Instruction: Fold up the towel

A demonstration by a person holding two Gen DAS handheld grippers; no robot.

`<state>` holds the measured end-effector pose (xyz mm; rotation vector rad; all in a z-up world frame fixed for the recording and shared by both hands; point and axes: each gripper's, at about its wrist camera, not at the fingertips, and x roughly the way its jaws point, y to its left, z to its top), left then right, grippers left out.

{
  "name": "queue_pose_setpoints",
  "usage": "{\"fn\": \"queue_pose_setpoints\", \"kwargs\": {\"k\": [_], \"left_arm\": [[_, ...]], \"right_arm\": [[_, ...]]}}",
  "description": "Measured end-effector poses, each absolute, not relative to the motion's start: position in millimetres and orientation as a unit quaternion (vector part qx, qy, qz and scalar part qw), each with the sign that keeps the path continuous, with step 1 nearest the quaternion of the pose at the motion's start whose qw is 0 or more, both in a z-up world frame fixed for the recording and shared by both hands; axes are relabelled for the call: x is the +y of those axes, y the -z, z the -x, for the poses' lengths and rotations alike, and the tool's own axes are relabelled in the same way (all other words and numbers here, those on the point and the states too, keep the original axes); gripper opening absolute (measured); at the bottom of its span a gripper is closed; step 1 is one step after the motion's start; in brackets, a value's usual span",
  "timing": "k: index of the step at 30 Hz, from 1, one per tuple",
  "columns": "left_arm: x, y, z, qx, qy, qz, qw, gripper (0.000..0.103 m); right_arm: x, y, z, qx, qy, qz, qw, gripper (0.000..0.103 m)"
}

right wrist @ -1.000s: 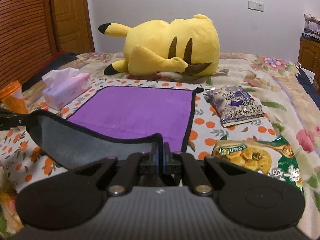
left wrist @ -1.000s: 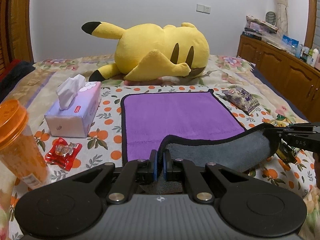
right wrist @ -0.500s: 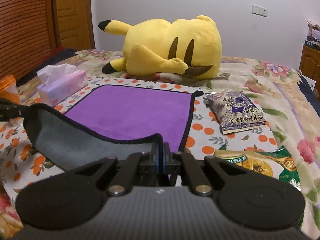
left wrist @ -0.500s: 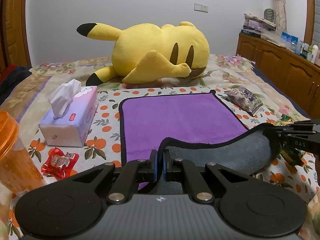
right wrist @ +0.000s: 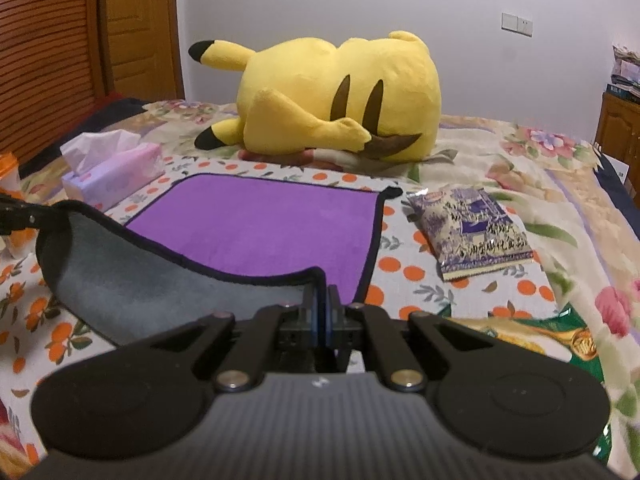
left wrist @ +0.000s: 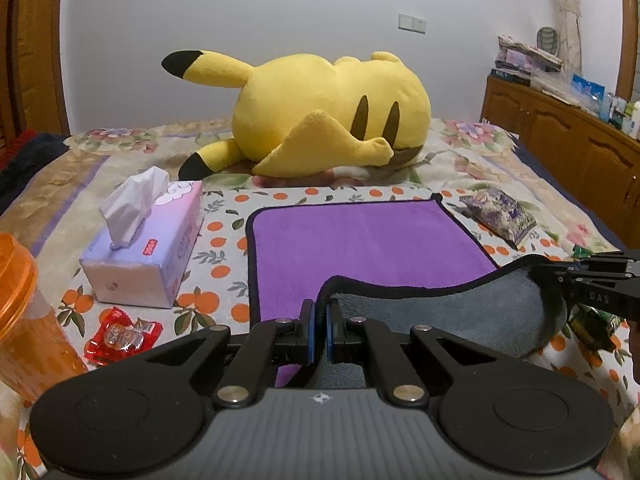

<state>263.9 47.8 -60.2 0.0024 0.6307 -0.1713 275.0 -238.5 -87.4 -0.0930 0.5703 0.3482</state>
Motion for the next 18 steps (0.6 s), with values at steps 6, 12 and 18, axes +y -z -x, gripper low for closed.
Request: {"fn": "queue_pose_setpoints", "kwargs": {"k": [6,12,18], "left_arm": [[48.1,55.1,-269.4,0.301,0.080,-0.003,0.950,0.006],[42.6,42.9,-289.6,0.285,0.088,-0.001,0.954,0.006],[40.5,33.0,-302.4,0.271,0.089,-0.006,0.958,0.006]], "right_arm": [[-238.2,74.5,-281.2,0.263,-0.174,0.049,0.948,0.004],[-234.9,64.6,-290.0,0.244,-0.173,0.062,0.952,0.004],[-228.4,57.7,-303.7,0.232,-0.172,0.079,0.954,0.004]]}}
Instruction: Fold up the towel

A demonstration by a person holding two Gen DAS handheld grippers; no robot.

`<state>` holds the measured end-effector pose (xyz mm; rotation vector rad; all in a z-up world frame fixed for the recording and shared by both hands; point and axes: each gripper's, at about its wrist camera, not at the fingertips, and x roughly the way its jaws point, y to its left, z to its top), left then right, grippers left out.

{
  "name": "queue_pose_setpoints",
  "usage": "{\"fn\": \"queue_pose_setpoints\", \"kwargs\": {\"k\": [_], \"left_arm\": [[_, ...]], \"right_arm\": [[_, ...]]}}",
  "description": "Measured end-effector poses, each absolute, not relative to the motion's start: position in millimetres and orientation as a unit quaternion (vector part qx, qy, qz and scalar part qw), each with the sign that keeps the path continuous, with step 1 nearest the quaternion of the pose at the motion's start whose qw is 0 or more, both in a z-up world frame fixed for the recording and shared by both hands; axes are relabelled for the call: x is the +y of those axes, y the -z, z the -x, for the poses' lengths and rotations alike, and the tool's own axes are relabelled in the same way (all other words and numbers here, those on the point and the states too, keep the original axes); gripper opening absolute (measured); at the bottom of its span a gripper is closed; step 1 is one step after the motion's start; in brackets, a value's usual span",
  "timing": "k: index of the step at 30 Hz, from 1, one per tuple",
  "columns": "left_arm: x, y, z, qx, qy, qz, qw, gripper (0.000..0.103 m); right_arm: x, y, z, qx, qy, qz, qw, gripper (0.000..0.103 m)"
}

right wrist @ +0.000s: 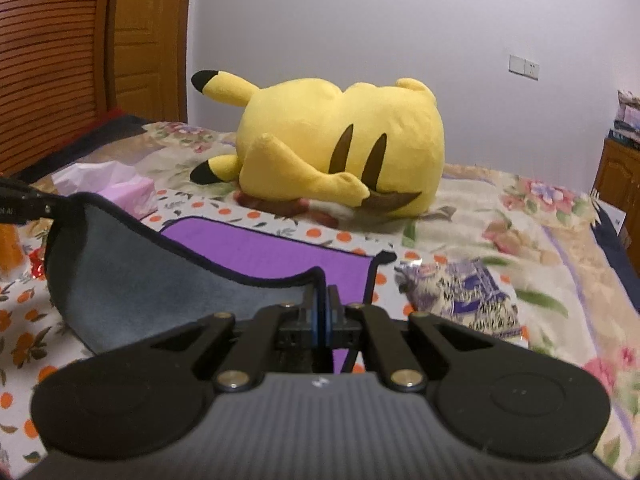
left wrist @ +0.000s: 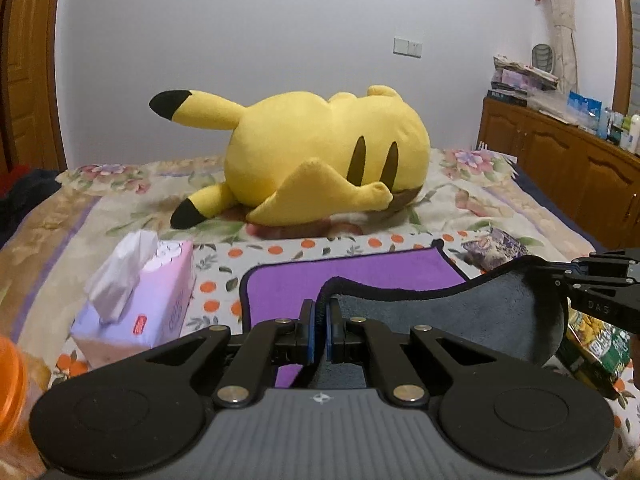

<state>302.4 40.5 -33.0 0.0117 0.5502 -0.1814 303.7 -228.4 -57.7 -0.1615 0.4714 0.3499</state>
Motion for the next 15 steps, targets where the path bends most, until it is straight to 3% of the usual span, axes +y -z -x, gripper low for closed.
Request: {"fn": "queue_pose_setpoints", "kwargs": {"k": [15], "left_arm": [[40.6,25.8,-346.5,0.254,0.073,-0.025,0.964,0.006]], "right_arm": [[-219.7,45.8,-342.5,0.216,-0.158,0.114,0.957,0.004]]}}
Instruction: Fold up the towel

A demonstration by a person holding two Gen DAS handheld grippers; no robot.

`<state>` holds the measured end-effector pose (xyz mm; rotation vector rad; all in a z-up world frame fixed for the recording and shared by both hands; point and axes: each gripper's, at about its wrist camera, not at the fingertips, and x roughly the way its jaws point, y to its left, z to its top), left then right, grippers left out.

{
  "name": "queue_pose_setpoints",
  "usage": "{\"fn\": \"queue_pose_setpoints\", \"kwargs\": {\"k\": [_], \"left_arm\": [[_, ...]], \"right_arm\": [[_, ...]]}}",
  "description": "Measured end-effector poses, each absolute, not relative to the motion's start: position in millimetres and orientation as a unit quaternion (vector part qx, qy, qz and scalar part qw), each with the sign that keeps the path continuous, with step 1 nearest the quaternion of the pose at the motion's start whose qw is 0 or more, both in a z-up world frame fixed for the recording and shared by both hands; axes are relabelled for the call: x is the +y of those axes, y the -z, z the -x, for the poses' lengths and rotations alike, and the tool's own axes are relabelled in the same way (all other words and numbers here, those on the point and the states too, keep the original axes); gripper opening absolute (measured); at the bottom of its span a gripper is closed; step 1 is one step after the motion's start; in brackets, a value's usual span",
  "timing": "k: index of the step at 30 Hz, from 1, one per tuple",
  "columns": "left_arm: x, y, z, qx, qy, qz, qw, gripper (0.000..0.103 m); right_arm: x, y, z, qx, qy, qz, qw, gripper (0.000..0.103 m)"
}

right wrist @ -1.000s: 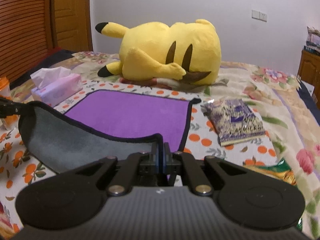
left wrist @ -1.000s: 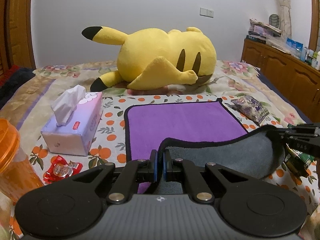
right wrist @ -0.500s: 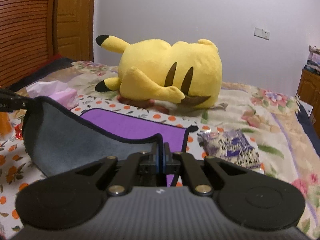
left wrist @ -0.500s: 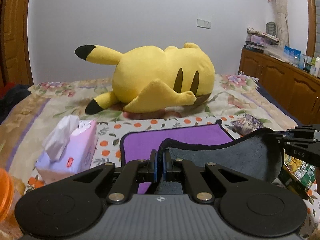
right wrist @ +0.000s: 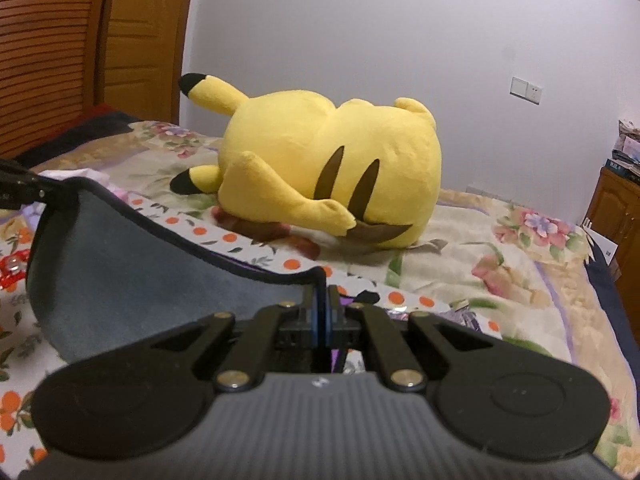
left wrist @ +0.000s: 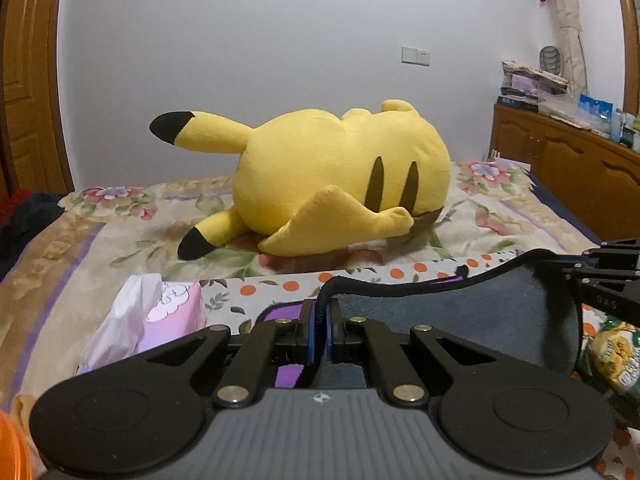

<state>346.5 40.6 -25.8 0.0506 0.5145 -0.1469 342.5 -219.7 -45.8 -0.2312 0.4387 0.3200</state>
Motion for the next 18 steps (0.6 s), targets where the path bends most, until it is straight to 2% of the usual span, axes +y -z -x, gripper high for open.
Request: {"fn": "queue_pose_setpoints", "kwargs": {"k": [18], "left_arm": [[34.2,34.3,-397.2,0.236,0.030,-0.038,0.971,0.006]], "right_arm": [[-201.2,55.1,-399.0,0.205,-0.128,0.137,0.961,0.004]]}}
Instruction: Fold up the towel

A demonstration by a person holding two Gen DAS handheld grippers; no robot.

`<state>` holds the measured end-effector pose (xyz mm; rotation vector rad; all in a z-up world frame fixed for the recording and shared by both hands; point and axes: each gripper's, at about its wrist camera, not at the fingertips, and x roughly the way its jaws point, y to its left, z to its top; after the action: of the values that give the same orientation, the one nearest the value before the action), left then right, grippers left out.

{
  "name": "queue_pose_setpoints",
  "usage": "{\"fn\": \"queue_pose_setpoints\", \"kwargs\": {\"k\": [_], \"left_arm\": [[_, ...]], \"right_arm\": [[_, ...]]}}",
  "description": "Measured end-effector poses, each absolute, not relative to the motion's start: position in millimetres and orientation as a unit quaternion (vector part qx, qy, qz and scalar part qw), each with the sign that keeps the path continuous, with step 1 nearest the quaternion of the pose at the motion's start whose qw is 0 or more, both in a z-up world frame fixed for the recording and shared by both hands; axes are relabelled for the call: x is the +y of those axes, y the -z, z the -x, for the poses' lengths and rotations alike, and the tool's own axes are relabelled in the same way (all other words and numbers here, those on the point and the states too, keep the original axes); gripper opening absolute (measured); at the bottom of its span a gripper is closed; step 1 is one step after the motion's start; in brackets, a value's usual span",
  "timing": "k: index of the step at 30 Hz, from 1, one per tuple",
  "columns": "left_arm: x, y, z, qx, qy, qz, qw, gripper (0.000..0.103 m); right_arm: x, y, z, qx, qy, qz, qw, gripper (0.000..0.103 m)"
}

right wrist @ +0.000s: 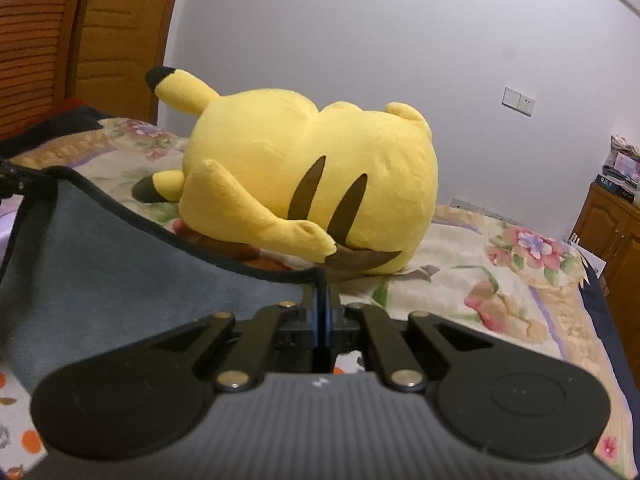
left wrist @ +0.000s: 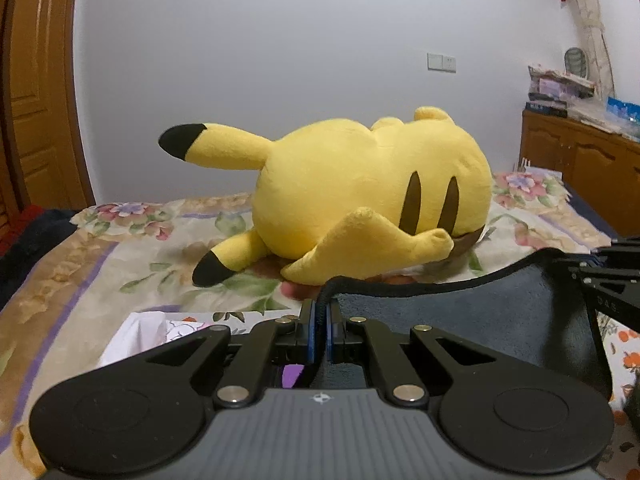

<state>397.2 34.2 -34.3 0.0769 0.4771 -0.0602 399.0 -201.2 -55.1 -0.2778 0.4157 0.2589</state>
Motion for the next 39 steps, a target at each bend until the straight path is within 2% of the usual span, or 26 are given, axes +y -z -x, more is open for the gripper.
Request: {"fn": "queue_pose_setpoints", "kwargs": {"k": [22,25,26,28,39], "left_arm": [[33.9,87.0,-443.3,0.291,0.001,-0.056,0.955,0.008],[32.9,90.7,-440.8,0.296,0.000,-0.061,0.953,0.008],[32.7,91.3,-439.3,0.297,0.001,-0.062,0.953,0.010],[33.0,91.5,-436.7,0.299,-0.003,-0.061,0.952,0.020],[24.1,84.9,-396.2,0.315,0.020,-0.051,0.948,0.036]], "right_arm": [[-191.3,104.3,-437.0,0.288,-0.097,0.136,0.943,0.005],[-191.4,105.6,-436.9,0.294,-0.092,0.138,0.941,0.011],[-192.1,105.7,-435.8,0.295,-0.090,0.139,0.941,0.011],[-194.4,104.0,-431.9,0.296,-0.090,0.133,0.942,0.014],[-196.6,87.9,-386.5,0.304,-0.120,0.082,0.942,0.014]]}}
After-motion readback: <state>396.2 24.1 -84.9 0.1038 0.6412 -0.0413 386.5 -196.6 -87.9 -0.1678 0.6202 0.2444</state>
